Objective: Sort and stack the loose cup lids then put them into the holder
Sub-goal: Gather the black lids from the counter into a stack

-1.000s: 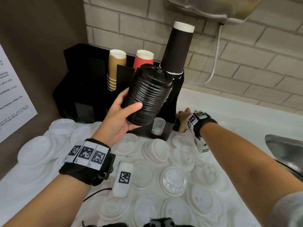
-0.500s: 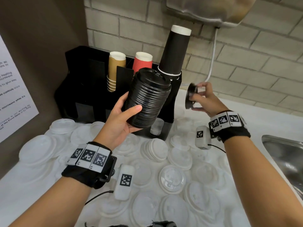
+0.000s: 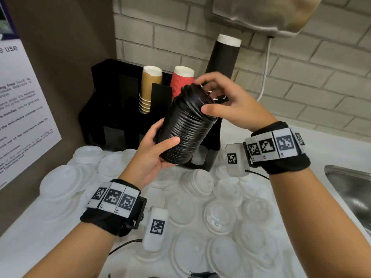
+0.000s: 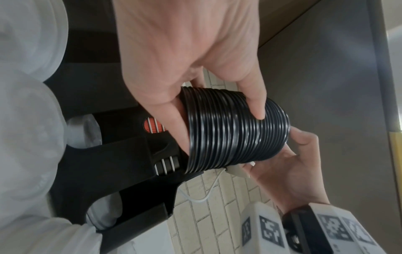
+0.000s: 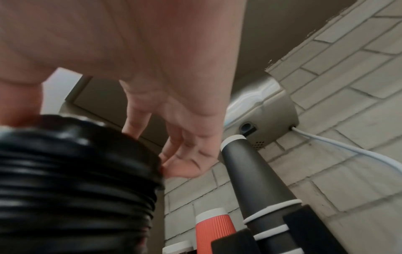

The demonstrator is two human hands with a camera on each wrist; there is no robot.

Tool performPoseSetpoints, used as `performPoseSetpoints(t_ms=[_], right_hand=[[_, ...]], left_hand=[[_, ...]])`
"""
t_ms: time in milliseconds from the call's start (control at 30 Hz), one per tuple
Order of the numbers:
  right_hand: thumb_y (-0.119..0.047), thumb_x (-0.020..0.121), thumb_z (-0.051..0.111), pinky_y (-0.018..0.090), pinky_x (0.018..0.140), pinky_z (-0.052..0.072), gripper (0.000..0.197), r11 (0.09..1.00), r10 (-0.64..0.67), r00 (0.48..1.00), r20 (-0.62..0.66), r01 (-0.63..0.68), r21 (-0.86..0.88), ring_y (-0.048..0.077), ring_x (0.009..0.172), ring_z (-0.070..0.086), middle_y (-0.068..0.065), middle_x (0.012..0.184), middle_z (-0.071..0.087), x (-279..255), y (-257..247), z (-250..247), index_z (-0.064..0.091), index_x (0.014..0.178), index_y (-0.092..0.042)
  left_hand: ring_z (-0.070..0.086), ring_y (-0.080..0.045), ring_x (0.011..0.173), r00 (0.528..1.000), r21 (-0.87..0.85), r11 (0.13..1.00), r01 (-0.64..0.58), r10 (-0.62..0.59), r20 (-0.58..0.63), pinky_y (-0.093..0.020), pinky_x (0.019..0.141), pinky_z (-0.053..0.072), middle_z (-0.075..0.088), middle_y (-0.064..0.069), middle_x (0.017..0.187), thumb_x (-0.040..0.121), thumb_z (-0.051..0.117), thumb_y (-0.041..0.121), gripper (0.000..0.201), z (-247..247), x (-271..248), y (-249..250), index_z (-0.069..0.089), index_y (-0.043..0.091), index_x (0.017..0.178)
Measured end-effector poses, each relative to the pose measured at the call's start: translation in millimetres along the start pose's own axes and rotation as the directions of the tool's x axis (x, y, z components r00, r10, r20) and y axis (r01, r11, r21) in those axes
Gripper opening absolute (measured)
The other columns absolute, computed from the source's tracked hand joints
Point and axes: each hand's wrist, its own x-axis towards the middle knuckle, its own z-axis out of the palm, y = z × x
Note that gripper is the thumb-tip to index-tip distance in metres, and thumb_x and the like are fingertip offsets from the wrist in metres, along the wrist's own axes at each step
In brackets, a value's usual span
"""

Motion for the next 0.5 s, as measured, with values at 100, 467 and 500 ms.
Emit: performPoseSetpoints(t_ms=[100, 467, 500], right_hand=[[-0.018, 0.08, 0.062, 0.022, 0.085, 0.043, 0.039, 0.999, 0.013, 0.999, 0.036, -0.012, -0.036, -0.001, 0.096, 0.053, -0.01, 0.109, 0.057, 3.3, -8.3, 6.4, 0.057, 0.119, -0.02], [-0.015, 0.082, 0.067, 0.027, 0.089, 0.048, 0.039, 0.998, 0.02, 0.999, 0.047, -0.017, -0.067, 0.007, 0.102, 0.054, -0.009, 0.111, 0.054, 6.3, -36.9, 36.1, 0.059, 0.12, -0.021], [-0.017, 0.083, 0.066, 0.021, 0.087, 0.045, 0.04, 0.997, 0.014, 0.999, 0.049, -0.01, -0.073, 0.002, 0.101, 0.053, -0.012, 0.11, 0.052, 5.6, -40.6, 39.7, 0.058, 0.121, -0.022]], left_hand=[[0.067, -0.02, 0.111, 0.999, 0.012, 1.0, 0.017, -0.017, 0.028, -0.037, 0.073, 0.059, 0.069, 0.005, 0.123, 0.076, 0.073, 0.022, 0.06, -3.7, -3.0, 2.6, 0.053, 0.037, 0.13], [0.067, -0.022, 0.111, 0.999, -0.026, 0.999, 0.041, -0.04, 0.035, -0.039, 0.072, 0.059, 0.067, 0.002, 0.125, 0.074, 0.073, 0.023, 0.064, -26.8, -20.4, 18.6, 0.051, 0.033, 0.134], [0.067, -0.022, 0.111, 0.998, -0.031, 0.999, 0.043, -0.042, 0.038, -0.04, 0.072, 0.059, 0.066, 0.001, 0.126, 0.074, 0.073, 0.023, 0.065, -29.5, -22.6, 19.9, 0.051, 0.033, 0.134]])
